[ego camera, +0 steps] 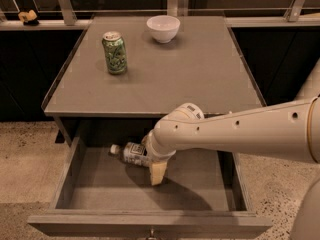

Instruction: Pick blue plastic bottle from top drawer and place on counter

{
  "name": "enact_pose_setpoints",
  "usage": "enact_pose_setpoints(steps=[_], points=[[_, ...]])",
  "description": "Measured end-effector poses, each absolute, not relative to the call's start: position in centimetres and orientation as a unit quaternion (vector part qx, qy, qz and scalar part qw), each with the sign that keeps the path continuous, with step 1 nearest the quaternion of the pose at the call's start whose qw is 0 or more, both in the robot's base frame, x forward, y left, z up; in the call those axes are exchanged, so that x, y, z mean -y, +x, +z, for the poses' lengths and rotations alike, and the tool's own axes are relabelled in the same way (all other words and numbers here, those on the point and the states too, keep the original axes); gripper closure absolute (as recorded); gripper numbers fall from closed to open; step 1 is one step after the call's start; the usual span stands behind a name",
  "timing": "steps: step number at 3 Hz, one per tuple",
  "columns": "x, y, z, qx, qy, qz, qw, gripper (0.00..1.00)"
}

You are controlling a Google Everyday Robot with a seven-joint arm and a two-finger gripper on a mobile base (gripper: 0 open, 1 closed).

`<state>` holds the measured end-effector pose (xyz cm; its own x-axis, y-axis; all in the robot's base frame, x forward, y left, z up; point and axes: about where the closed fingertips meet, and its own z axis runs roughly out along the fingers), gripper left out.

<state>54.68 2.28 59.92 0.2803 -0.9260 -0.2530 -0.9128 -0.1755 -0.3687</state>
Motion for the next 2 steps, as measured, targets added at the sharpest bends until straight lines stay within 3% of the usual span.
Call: enact_pose_setpoints(steps=[2], points=[[-2.29,54.68,59.92,-0.6,-0.767,-0.014,0.229,0.89]])
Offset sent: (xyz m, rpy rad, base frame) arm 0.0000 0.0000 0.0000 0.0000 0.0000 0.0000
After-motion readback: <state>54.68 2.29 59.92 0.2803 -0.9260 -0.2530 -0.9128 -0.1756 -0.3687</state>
